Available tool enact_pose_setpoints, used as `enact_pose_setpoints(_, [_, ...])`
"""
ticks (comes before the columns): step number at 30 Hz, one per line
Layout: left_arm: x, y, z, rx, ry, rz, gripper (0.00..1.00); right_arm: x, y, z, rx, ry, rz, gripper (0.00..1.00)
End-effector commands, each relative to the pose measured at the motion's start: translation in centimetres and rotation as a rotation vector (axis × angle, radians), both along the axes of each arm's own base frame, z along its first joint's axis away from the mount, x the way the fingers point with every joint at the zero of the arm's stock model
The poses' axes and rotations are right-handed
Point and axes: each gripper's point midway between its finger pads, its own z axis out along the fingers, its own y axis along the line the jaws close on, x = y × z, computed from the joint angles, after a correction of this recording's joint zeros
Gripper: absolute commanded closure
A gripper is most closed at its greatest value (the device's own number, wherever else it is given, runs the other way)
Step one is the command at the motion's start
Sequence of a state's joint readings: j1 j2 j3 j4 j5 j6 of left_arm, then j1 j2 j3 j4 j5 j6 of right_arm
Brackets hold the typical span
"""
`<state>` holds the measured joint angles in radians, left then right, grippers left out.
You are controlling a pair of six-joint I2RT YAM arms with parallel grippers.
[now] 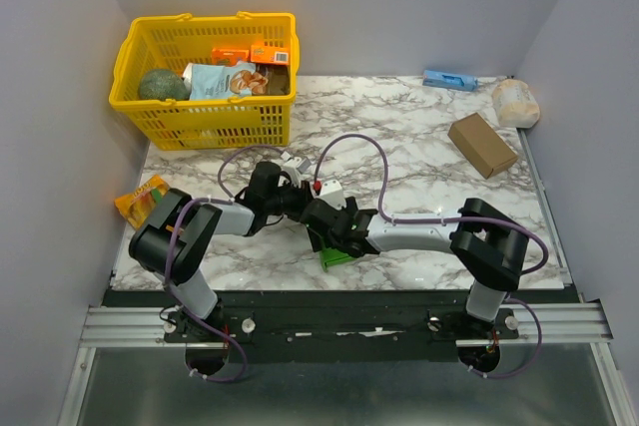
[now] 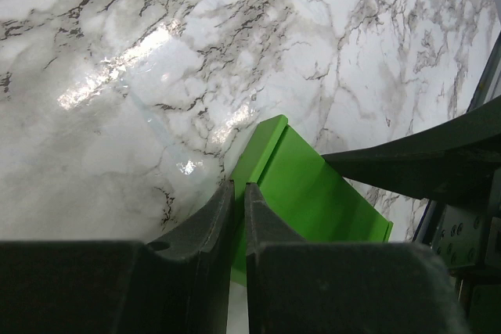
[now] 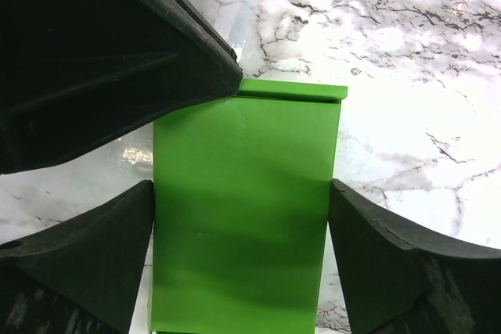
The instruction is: Fold the paper box
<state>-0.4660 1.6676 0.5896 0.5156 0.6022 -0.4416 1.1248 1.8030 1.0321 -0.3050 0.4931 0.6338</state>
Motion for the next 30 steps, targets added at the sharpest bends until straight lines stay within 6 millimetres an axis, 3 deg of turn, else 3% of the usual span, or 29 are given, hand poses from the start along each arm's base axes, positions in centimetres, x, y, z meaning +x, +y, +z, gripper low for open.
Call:
enact_pose_setpoints(1, [0.8,1.1,1.1,-0.004,-0.008,0.061,0.65,-10.6,-7.5,-8.1,-0.286,0.442,0.112,0.55])
enact_pose_setpoints(5, [2.0,1.3,3.9,-0.028,-0.056,0.09,0.41,-10.3,-6.3,-6.9,-0.232,0.427,0.137,0.58])
enact_pose_setpoints(6, [2.4,1.6,4.7,-0.028,-0.079,0.107,0.31,-10.2,-6.1,-6.6,-0.224,0.422,0.144,0.58])
enact_pose_setpoints(8, [2.8,2.0,4.8,-0.022,-0.084,0.133,0.23,-10.1,-5.6,-5.8,-0.196,0.411,0.154,0.59])
enact_pose_setpoints(15, [4.5,4.8,5.9,-0.023,-0.087,0.288,0.16,-10.8,-5.2,-3.7,-0.106,0.409,0.221,0.59])
enact_pose_setpoints(20, [5.5,7.7,7.3,-0.03,-0.123,0.434,0.15,-11.4,-3.4,-1.1,0.057,0.416,0.315,0.59])
enact_pose_setpoints(23, [5.1,9.0,8.7,-0.045,-0.14,0.495,0.15,-11.8,-3.0,0.2,0.182,0.451,0.371,0.59])
enact_pose_setpoints(27, [2.7,9.1,11.8,-0.108,-0.153,0.483,0.15,-11.5,-2.7,2.1,0.376,0.468,0.442,0.6])
enact_pose_setpoints(28, [2.2,9.1,12.4,-0.116,-0.154,0.475,0.15,-10.3,-2.5,3.3,0.446,0.429,0.439,0.6])
enact_pose_setpoints(30, [0.6,9.1,14.1,-0.127,-0.154,0.446,0.14,-10.8,-2.9,4.0,0.522,0.466,0.484,0.61])
